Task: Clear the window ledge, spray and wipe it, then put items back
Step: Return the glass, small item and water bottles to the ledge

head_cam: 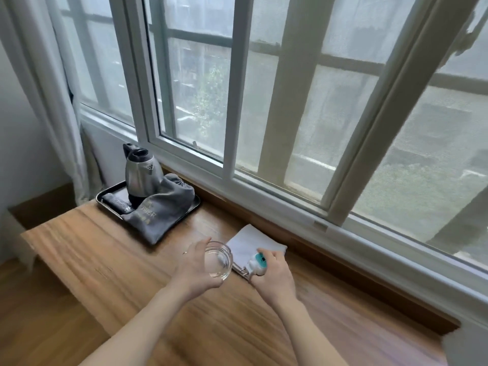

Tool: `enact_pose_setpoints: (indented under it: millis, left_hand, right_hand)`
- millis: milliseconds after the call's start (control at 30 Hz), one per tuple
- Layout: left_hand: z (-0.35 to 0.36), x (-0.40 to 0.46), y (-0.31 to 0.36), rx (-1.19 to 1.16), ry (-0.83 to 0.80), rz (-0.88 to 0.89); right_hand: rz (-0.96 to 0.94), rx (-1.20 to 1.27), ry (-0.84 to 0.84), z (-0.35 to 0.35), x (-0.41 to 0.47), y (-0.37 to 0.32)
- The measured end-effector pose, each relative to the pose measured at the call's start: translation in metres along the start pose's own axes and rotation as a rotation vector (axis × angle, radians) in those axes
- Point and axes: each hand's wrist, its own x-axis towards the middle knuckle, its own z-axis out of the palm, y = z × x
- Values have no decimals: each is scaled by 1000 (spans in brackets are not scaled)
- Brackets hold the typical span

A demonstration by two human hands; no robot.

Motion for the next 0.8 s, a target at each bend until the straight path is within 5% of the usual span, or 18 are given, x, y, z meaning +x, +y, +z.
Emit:
enact_pose_setpoints:
  millis: [367, 800]
  left_hand:
    - [-56, 68, -69, 41, -85, 96]
    - [-49, 149, -108, 134, -122, 14]
  right_hand:
    - [75, 10, 22, 60, 42, -81]
    - [62, -56, -35, 95, 153, -92]
